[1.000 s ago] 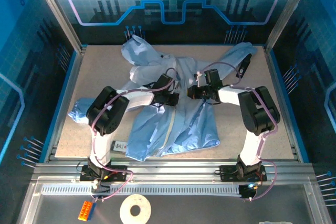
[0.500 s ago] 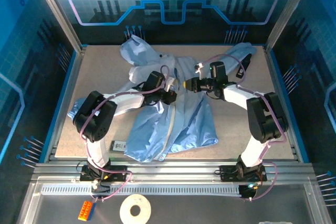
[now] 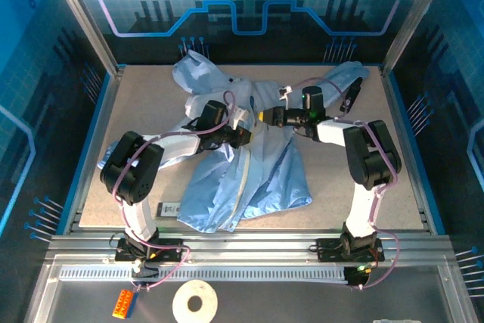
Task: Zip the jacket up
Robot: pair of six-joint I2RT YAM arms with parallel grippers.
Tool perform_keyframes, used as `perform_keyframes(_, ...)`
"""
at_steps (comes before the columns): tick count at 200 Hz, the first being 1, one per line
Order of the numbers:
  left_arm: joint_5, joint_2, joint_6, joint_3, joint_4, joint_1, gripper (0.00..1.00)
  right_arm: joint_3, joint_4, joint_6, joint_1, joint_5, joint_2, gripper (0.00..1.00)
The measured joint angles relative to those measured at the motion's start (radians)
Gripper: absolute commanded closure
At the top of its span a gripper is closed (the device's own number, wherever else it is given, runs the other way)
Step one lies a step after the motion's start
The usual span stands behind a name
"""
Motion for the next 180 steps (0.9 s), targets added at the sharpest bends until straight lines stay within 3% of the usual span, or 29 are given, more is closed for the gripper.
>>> perform_keyframes(69,0.066,0.000,0.033,0.000,0.010,0.019,1.00,0.076,0.046,-0.008,-0.006,-0.094,0.111,0.63)
perform_keyframes(180,0.104,0.000,0.036,-0.001,0.023,0.035,1.00,0.133,-0.111,-0.159,-0.008,-0.190,0.136,0.58)
